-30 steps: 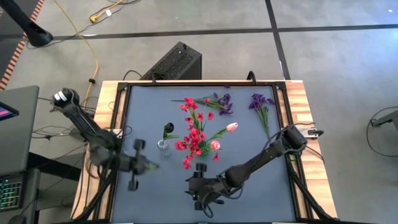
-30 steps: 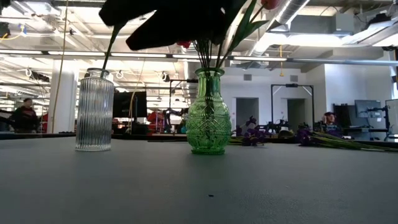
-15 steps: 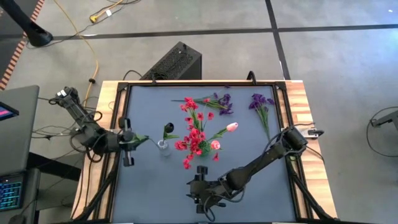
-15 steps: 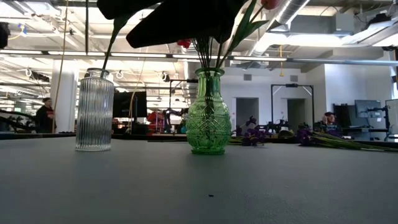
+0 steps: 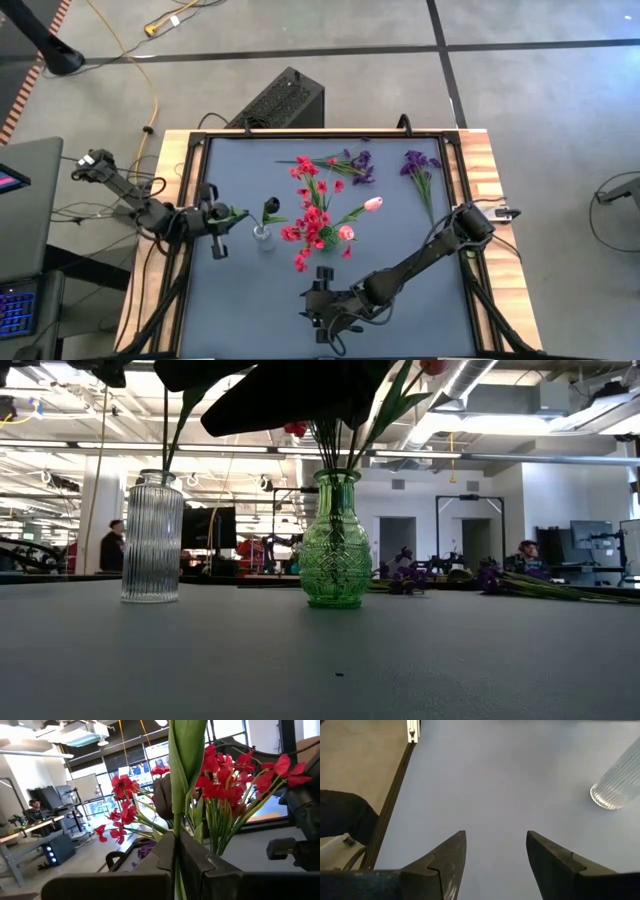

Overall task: Sort flowers into vase by color
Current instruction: Put the black flower into the transparent vase

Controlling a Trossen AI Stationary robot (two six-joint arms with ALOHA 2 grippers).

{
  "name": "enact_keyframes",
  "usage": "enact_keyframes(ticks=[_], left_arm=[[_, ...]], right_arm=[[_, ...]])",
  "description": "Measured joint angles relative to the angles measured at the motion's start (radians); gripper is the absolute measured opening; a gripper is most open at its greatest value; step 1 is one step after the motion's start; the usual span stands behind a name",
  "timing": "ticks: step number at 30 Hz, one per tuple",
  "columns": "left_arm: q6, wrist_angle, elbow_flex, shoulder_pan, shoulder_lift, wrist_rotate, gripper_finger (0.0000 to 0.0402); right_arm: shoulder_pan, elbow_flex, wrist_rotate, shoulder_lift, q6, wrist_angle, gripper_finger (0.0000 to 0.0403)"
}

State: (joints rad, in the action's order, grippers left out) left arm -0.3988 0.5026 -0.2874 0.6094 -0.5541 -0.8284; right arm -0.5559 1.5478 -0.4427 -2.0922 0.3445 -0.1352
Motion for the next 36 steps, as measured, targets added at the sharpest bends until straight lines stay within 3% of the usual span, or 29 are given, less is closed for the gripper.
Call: enact_keyframes(ticks=[16, 22, 28, 36], left_arm=[[0.212, -0.204, 0.000, -0.005, 0.000, 0.045, 0.0013], [0.228, -0.242, -0.001, -0.005, 0.000, 0.048, 0.0067], [0.448, -0.471, -0.050, -0.011, 0.001, 0.054, 0.0137], [0.749, -0.831, -0.147, -0.081, 0.000, 0.264, 0.0205]], right_arm=[[-0.003, 0.000, 0.000, 0.000, 0.008, -0.006, 0.0234], [-0.013, 0.000, 0.013, 0.009, 0.073, -0.124, 0.0234], [-0.022, 0.000, 0.026, 0.066, 0.197, -0.362, 0.0234], [-0.034, 0.000, 0.026, 0.119, 0.309, -0.630, 0.0234]])
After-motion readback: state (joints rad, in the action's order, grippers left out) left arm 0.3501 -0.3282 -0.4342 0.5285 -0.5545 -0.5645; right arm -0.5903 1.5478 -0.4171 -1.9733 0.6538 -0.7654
